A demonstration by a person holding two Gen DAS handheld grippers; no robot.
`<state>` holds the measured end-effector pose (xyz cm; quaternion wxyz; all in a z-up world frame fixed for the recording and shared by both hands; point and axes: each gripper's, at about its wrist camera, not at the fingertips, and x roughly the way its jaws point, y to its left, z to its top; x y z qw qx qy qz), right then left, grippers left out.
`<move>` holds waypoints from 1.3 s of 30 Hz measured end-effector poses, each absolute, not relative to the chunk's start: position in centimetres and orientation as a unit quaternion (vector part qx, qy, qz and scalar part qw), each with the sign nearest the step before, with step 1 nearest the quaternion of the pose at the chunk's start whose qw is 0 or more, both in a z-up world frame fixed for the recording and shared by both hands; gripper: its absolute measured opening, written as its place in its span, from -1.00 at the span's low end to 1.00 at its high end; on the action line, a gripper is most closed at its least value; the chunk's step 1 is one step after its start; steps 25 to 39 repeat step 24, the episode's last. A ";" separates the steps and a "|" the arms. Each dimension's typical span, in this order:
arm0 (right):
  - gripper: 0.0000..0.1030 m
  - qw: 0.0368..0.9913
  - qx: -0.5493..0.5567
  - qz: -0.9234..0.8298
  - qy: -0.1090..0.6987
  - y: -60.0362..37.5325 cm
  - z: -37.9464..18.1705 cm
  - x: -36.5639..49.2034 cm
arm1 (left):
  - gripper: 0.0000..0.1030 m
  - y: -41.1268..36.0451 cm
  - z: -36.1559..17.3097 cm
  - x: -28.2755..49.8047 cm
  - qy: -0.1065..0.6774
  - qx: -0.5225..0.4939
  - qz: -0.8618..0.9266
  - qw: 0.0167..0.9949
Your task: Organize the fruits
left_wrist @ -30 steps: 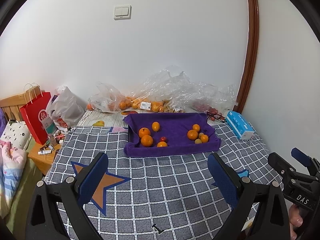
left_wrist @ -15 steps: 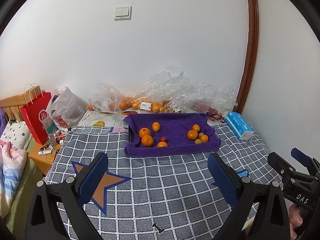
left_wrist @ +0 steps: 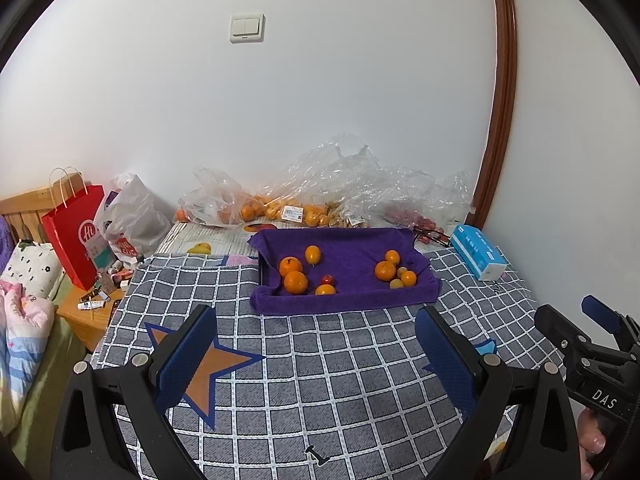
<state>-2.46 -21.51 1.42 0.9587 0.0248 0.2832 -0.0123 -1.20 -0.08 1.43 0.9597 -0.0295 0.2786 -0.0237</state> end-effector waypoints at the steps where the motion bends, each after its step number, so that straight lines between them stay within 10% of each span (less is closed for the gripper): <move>1: 0.99 0.959 0.025 -0.012 0.283 -21.5 1.5 -2.4 | 0.95 -0.1 1.5 -1.2 0.279 -0.030 -0.023 0.960; 39: 0.99 0.957 0.021 -0.003 0.289 -20.9 0.9 -1.9 | 0.95 0.2 1.6 -1.6 0.258 -0.028 -0.012 0.966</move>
